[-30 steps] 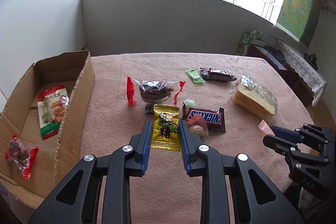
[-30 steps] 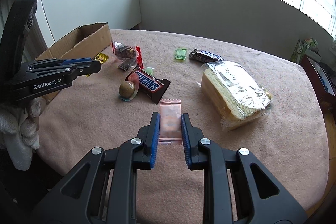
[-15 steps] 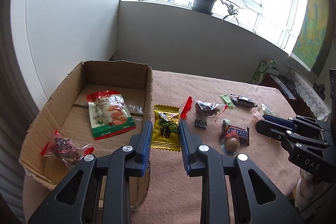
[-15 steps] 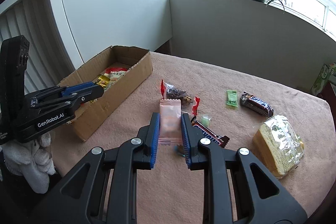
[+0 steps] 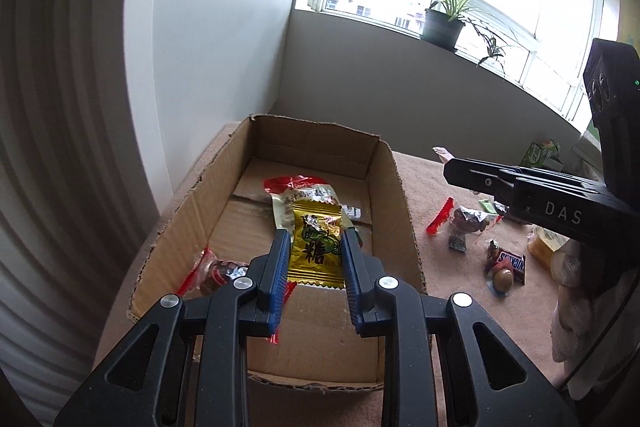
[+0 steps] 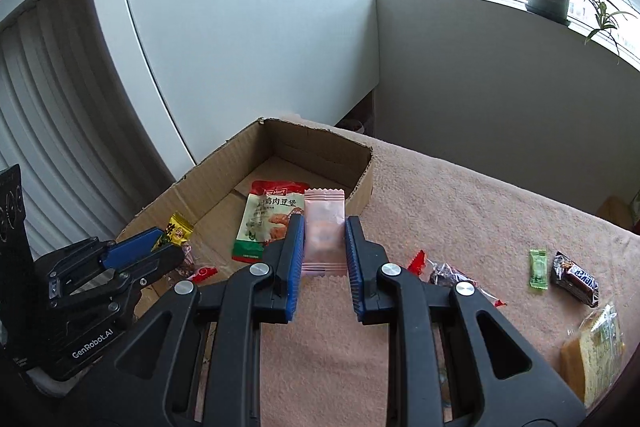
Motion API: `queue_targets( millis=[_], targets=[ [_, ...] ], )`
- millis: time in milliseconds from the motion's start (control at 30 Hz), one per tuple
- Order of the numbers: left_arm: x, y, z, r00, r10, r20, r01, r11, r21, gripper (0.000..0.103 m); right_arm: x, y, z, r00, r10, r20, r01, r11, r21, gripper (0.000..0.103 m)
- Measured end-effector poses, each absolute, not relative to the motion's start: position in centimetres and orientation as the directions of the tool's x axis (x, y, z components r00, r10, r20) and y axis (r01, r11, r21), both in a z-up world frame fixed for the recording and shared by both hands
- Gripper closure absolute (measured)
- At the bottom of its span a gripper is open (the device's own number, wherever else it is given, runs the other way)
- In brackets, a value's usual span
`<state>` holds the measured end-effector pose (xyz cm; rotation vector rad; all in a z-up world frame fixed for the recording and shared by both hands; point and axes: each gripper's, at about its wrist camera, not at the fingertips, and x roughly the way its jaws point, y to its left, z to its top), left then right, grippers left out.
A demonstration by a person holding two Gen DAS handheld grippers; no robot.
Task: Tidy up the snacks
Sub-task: 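Carry both packets into the cardboard box and open both tools, then withdraw both open tools from the box toward the remaining snacks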
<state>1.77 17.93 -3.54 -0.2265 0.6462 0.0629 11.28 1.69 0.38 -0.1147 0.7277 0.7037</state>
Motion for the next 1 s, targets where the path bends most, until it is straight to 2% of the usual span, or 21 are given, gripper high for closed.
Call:
queue_targets(
  millis=[533, 600, 667, 733, 867, 967, 1000],
  targets=[
    [1.4, 19.9, -4.3, 0.787, 0.021, -0.617, -0.162, 0.971, -0.174, 0.079, 13.5, 7.6, -2.1, 0.495, 0.534, -0.686, -0.65, 0.751, 0.116, 0.082],
    [1.5, 20.0, -4.3, 0.783, 0.026, -0.621, -0.169, 0.97, -0.173, 0.079, 13.5, 7.6, -2.2, 0.495, 0.535, -0.685, -0.647, 0.753, 0.12, 0.073],
    [1.5, 20.2, -4.4, 0.782, 0.028, -0.623, -0.176, 0.968, -0.177, 0.075, 13.3, 7.5, -2.1, 0.505, 0.542, -0.671, -0.649, 0.751, 0.119, 0.039],
    [1.4, 20.3, -4.3, 0.785, 0.033, -0.619, -0.182, 0.967, -0.179, 0.06, 13.1, 7.3, -1.8, 0.518, 0.545, -0.659, -0.648, 0.753, 0.113, 0.031],
    [1.2, 20.3, -4.1, 0.792, 0.036, -0.61, -0.182, 0.967, -0.179, 0.049, 13.0, 6.6, -1.3, 0.54, 0.548, -0.638, -0.636, 0.763, 0.117, 0.012],
    [1.1, 20.1, -4.1, 0.792, 0.035, -0.61, -0.179, 0.968, -0.176, 0.048, 13.0, 6.0, -1.0, 0.551, 0.542, -0.635, -0.629, 0.77, 0.112, 0.012],
    [1.1, 20.1, -4.1, 0.792, 0.035, -0.61, -0.179, 0.968, -0.178, 0.045, 13.0, 5.7, -0.8, 0.552, 0.541, -0.635, -0.627, 0.771, 0.112, 0.012]
  ],
)
